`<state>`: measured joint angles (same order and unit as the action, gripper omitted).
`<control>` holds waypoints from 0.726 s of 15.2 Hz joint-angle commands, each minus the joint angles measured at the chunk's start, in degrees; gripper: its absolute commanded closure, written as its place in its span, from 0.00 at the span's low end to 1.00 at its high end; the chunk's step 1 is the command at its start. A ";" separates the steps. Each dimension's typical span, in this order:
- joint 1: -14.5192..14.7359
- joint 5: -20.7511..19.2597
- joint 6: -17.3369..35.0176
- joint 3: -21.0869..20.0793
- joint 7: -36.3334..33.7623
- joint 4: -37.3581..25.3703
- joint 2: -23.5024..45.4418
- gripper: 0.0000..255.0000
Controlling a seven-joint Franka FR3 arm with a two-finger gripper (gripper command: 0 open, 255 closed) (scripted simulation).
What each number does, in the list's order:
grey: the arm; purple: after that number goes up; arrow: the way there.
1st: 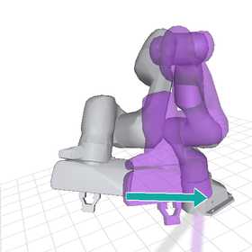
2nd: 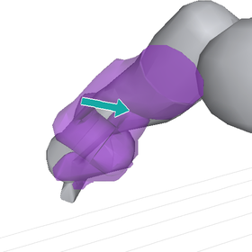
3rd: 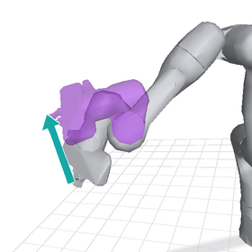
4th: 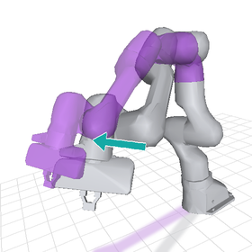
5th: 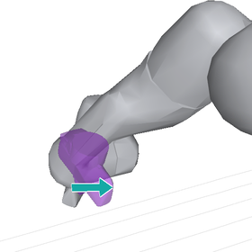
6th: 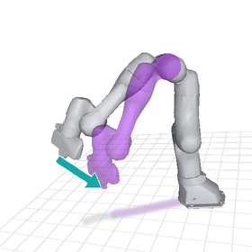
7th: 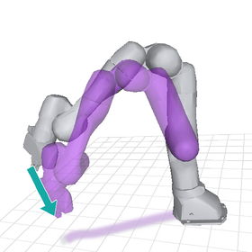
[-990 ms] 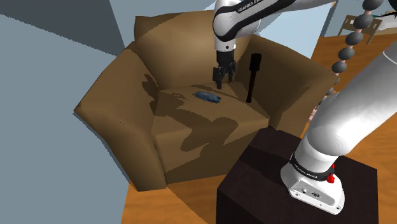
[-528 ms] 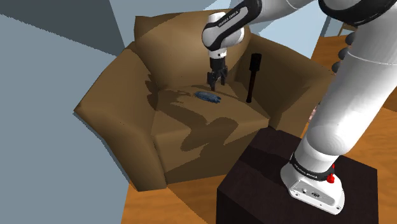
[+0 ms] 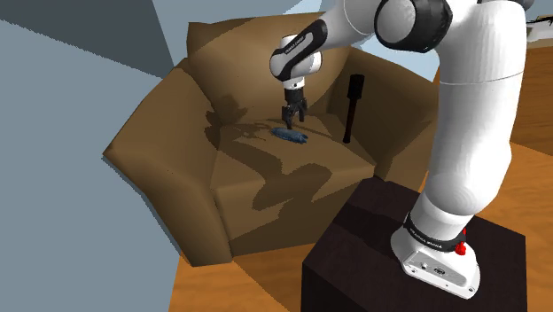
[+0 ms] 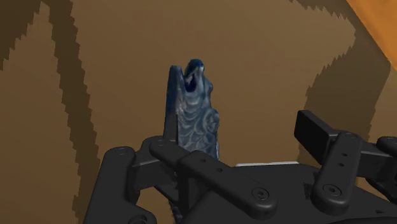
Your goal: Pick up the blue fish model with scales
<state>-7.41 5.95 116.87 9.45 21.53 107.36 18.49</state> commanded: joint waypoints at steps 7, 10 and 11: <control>-2.19 1.76 0.20 -0.71 3.35 -12.24 13.49 0.00; -2.28 2.01 1.87 -0.85 3.54 -11.84 14.79 0.00; -2.31 2.09 2.42 -0.90 3.60 -11.74 15.23 0.00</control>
<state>-9.70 7.97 118.73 8.59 25.07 95.41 33.39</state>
